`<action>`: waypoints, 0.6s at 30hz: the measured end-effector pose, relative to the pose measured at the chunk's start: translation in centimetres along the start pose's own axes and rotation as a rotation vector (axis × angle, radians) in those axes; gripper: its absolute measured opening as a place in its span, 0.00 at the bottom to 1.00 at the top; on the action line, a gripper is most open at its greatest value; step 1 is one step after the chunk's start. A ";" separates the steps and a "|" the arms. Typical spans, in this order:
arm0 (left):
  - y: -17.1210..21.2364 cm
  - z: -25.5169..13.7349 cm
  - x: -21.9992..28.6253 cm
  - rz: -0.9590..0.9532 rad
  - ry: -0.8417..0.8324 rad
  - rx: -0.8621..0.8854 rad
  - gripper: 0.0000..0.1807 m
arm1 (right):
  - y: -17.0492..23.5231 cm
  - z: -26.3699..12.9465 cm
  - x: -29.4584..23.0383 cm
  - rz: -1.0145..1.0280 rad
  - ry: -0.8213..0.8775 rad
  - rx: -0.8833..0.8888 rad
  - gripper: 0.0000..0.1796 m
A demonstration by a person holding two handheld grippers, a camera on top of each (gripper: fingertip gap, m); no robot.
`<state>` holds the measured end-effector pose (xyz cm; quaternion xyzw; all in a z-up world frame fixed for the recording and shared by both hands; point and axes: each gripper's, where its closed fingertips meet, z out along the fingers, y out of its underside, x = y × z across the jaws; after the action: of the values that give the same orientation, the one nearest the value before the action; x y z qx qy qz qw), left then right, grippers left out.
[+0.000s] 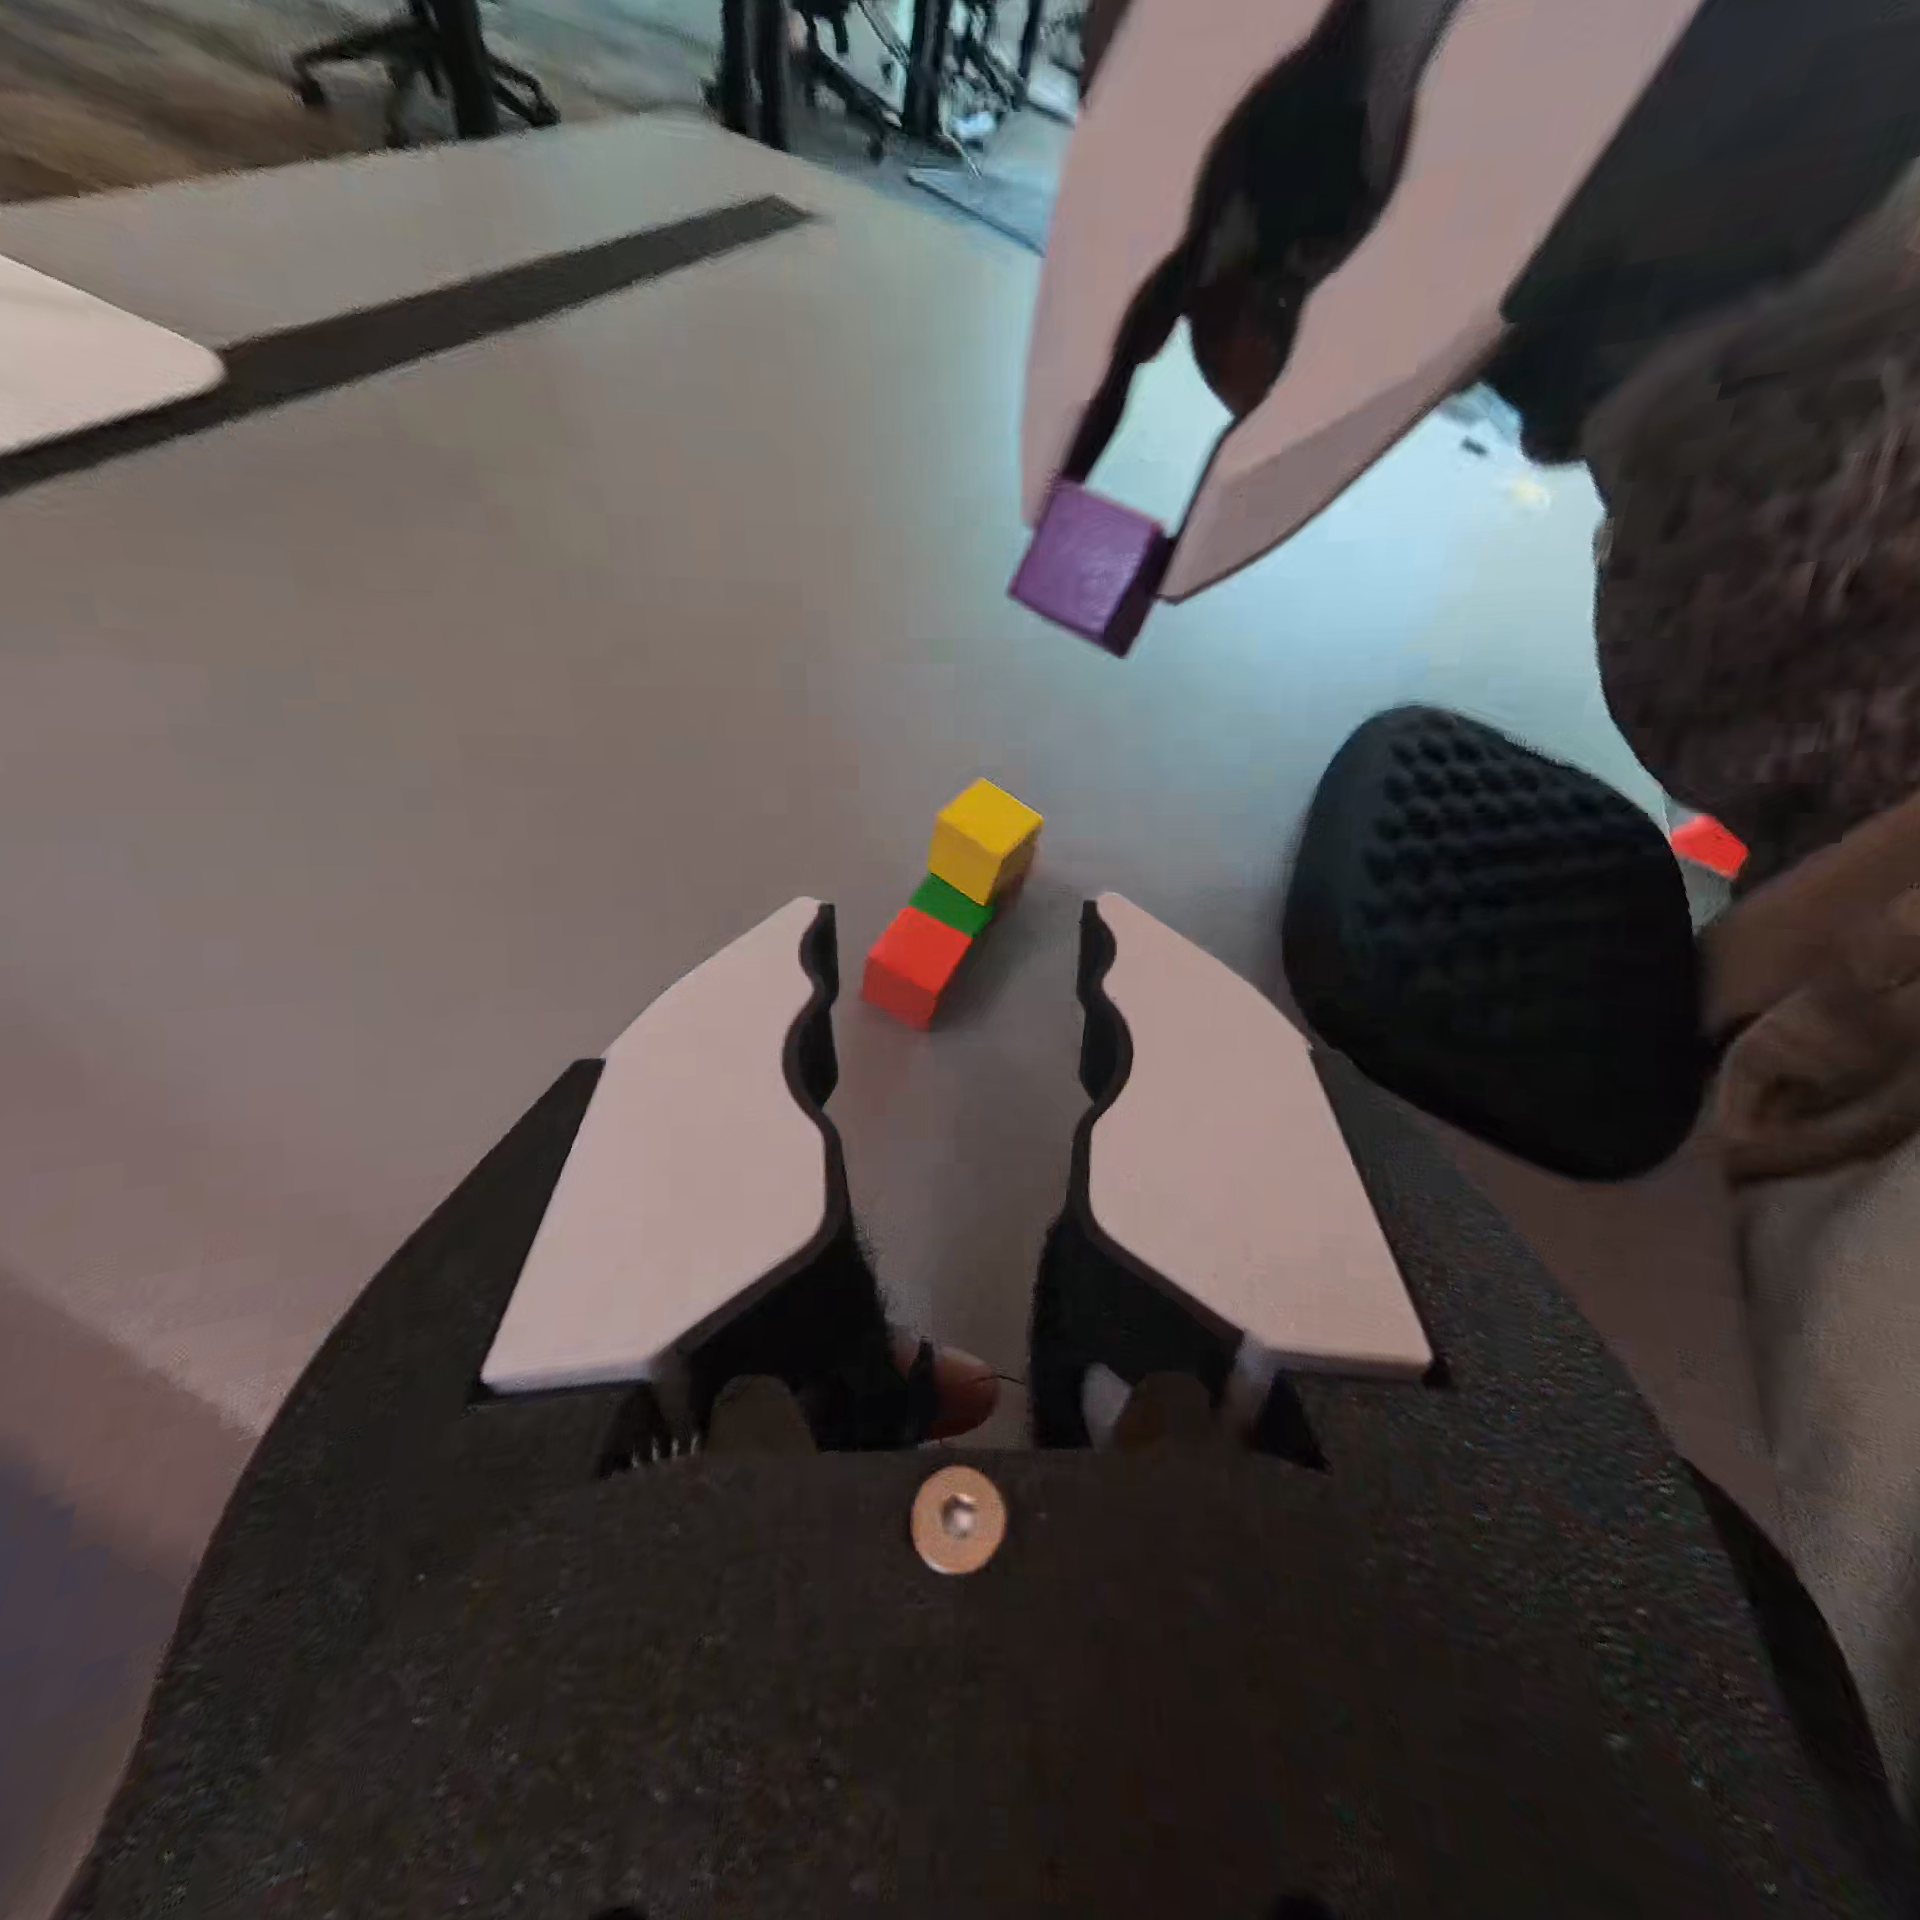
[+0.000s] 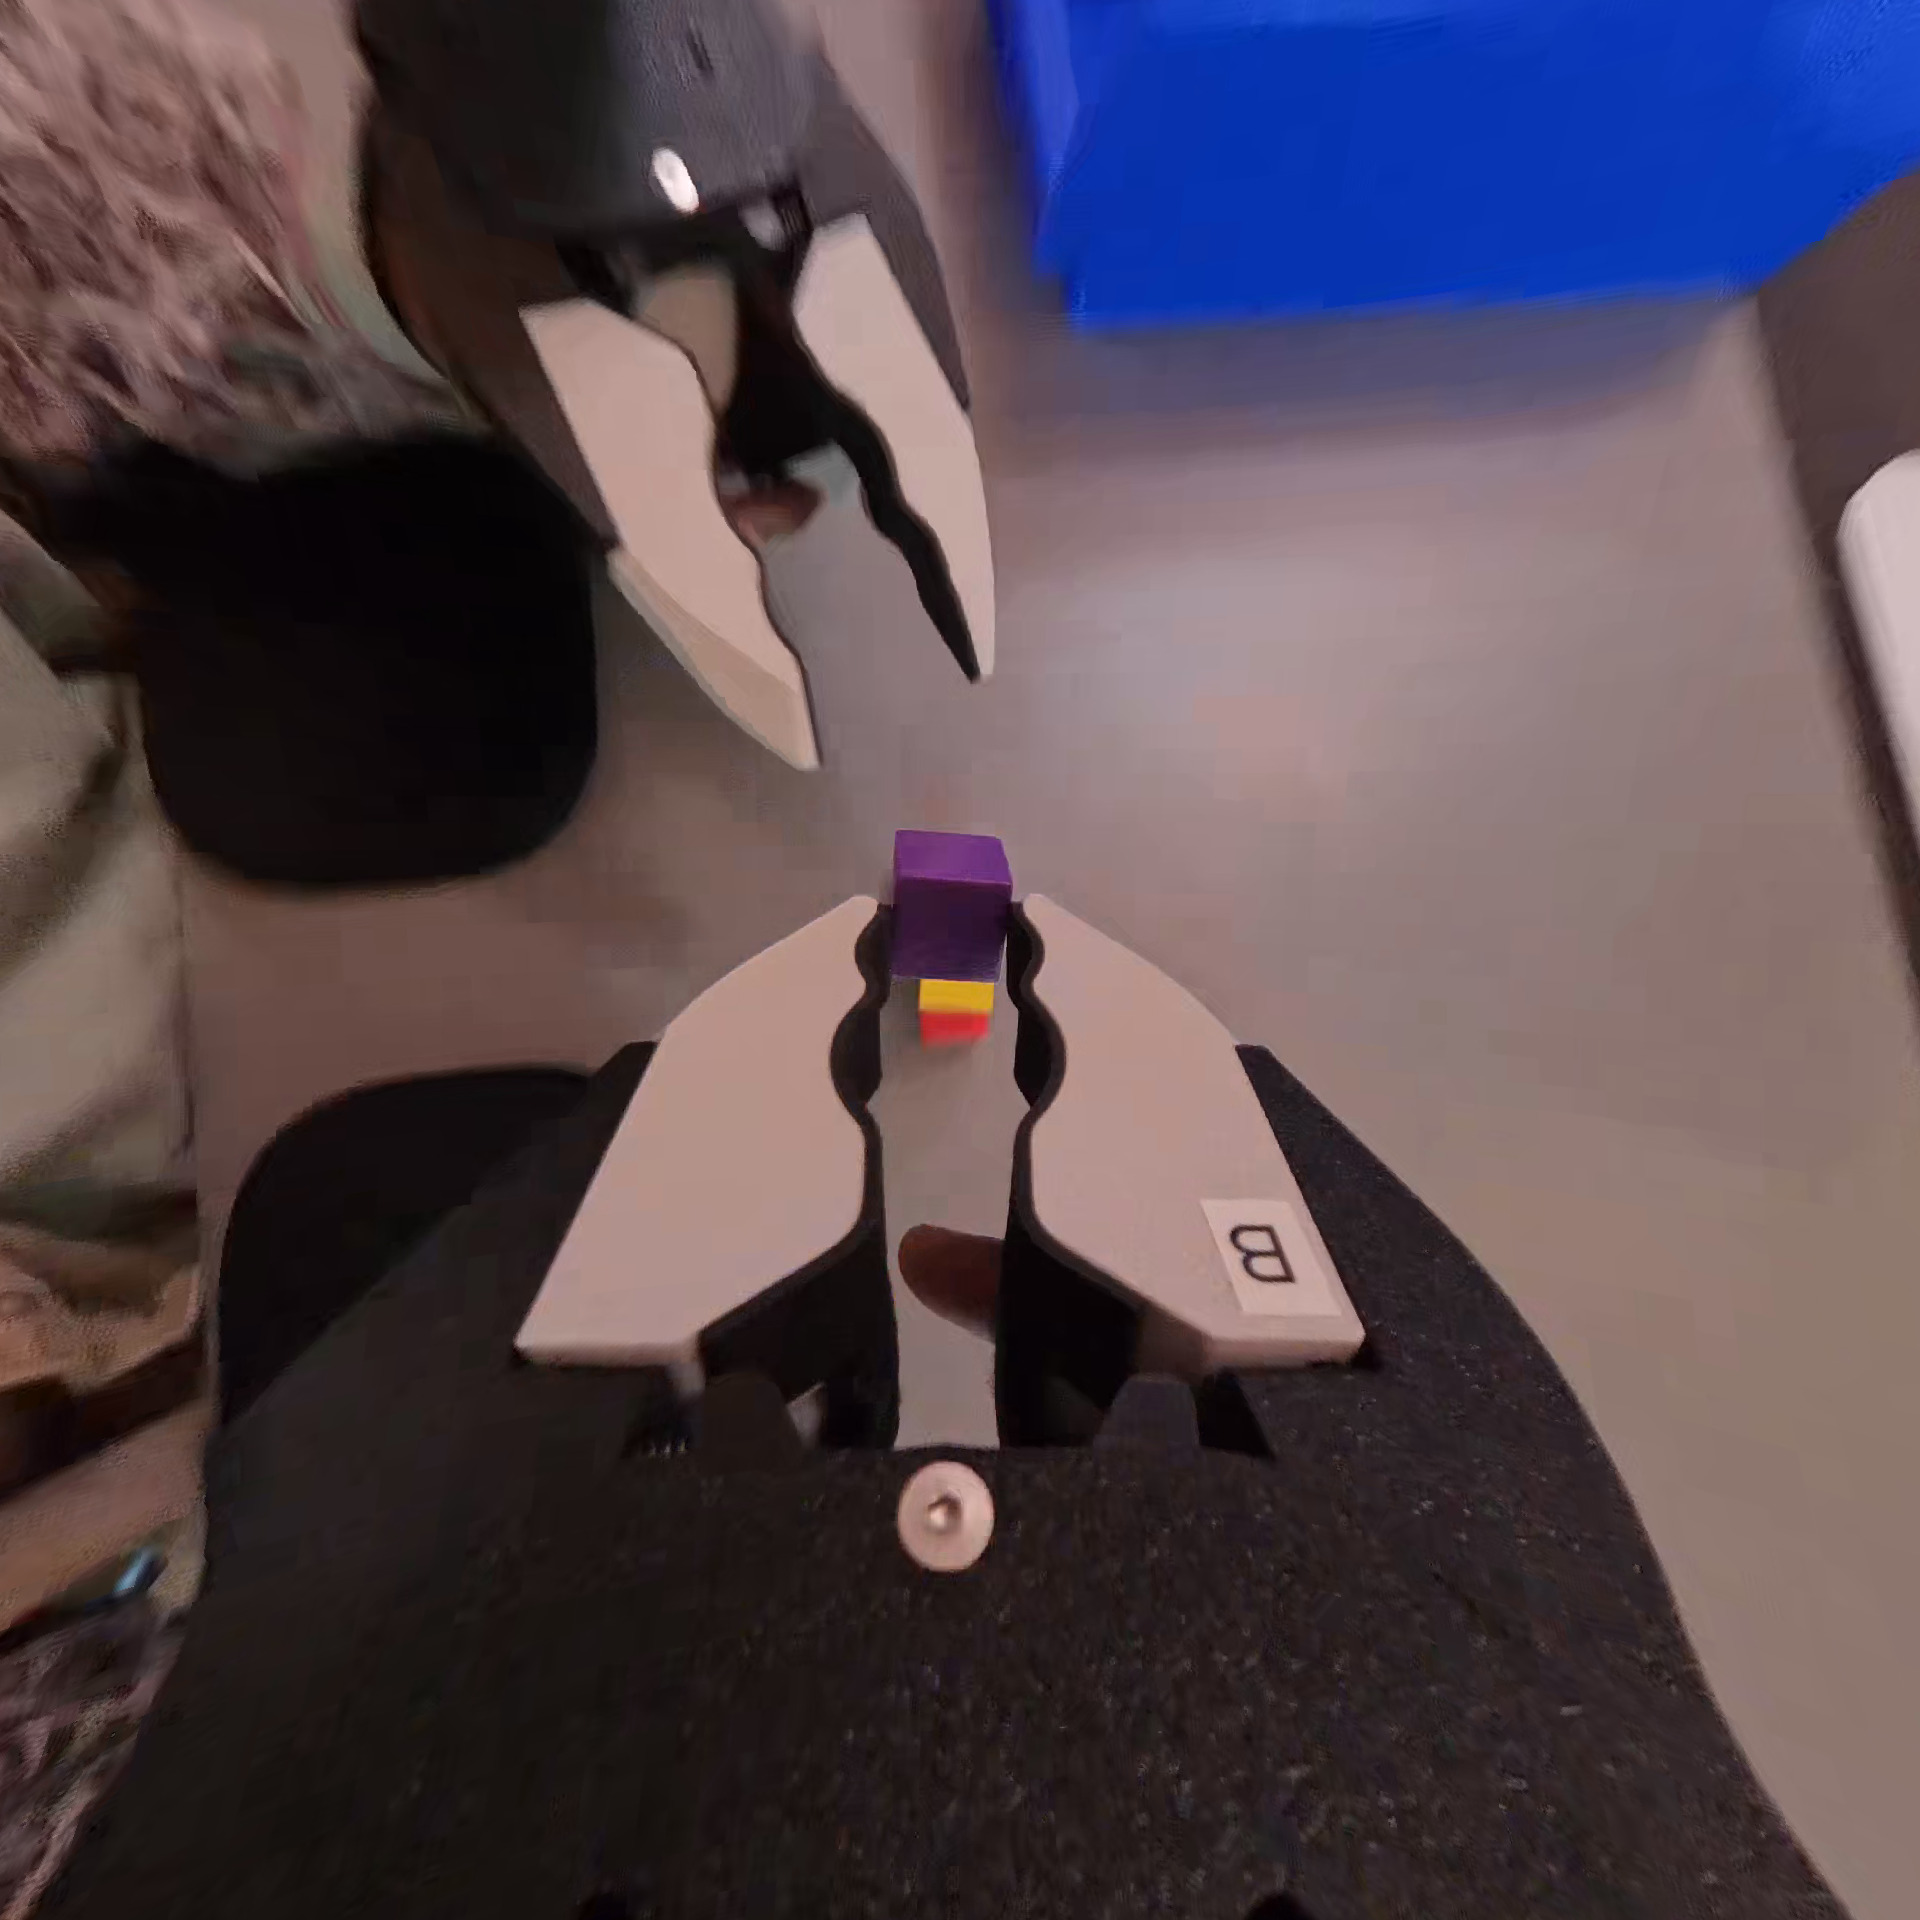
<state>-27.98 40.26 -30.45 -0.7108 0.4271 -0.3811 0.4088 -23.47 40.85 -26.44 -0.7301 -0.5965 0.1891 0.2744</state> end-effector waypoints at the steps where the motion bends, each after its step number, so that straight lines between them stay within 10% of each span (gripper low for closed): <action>1: 0.3 0.4 0.5 0.023 0.018 -0.025 0.25 | 0.7 0.6 0.0 0.000 -0.016 -0.077 0.11; 18: 4.0 1.0 0.8 0.095 0.059 -0.192 0.24 | 3.3 6.7 -0.1 -0.076 -0.079 -0.493 0.11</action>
<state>-27.97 38.63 -34.27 -0.7139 0.5068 -0.3394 0.3439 -24.96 41.47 -33.72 -0.7439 -0.6620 0.0559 0.0717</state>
